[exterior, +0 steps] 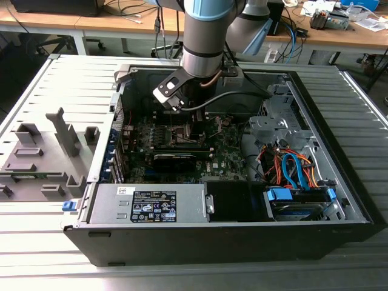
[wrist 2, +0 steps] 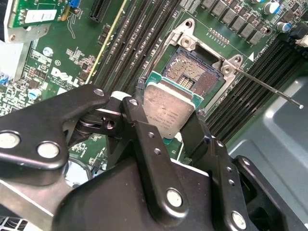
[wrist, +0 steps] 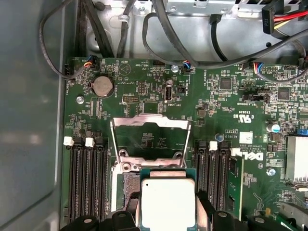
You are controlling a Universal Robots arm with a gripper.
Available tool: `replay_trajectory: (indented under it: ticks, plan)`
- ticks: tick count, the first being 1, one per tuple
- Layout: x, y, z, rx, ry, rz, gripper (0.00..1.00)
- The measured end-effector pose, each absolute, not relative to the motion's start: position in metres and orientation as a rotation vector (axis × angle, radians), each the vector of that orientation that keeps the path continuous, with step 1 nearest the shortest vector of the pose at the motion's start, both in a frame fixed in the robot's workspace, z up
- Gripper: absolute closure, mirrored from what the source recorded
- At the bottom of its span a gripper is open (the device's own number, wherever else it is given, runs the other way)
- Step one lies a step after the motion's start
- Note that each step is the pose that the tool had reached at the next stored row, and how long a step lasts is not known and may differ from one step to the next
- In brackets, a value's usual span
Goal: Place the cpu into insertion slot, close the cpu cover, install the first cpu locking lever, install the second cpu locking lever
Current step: 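Place the cpu into insertion slot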
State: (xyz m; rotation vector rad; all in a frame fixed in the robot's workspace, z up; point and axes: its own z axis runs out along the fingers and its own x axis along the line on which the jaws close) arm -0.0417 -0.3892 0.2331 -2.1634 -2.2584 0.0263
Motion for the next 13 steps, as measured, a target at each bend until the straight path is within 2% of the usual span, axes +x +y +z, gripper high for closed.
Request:
replay_trajectory:
  ticks: [13]
  plan:
    - [-0.0448, -0.3799, 0.2288, -2.165, -2.257, 0.026, 0.46]
